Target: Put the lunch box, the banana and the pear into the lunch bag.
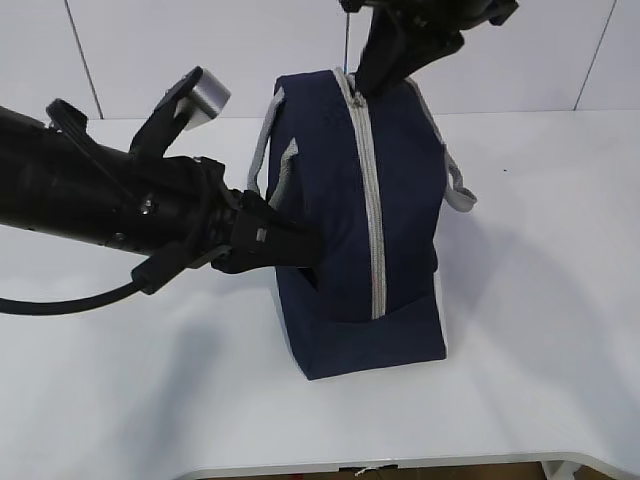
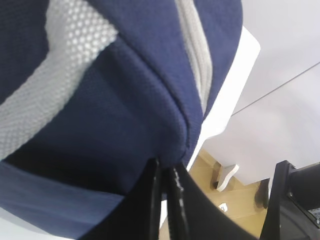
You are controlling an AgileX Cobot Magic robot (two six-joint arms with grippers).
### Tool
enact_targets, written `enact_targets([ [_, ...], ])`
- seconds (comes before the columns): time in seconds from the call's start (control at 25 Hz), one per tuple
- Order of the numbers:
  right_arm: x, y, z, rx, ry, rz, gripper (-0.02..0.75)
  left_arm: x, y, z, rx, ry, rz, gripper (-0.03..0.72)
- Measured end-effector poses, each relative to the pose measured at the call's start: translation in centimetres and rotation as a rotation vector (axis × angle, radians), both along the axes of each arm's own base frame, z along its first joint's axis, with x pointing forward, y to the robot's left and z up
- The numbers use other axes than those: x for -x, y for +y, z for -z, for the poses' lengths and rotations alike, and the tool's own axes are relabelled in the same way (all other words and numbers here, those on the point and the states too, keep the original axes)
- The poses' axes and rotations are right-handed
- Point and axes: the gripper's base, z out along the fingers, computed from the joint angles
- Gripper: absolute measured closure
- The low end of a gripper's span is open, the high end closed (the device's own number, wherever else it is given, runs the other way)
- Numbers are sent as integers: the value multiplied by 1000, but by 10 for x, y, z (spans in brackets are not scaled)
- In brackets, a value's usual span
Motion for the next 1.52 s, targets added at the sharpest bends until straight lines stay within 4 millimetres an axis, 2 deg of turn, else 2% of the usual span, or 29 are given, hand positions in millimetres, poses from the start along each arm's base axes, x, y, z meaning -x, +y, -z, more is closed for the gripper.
enact_targets([
  [0.2,-14,3,-5,4,-44,9,720,0,0,0,0,0,0,708],
  [0.64,-55,3,3,-14,-73,55,720,0,0,0,0,0,0,708],
  [1.12,-98,0,26,-34,-82,96,720,0,0,0,0,0,0,708],
  [1.52,-120,-6,43,-66,-70,120,720,0,0,0,0,0,0,708],
])
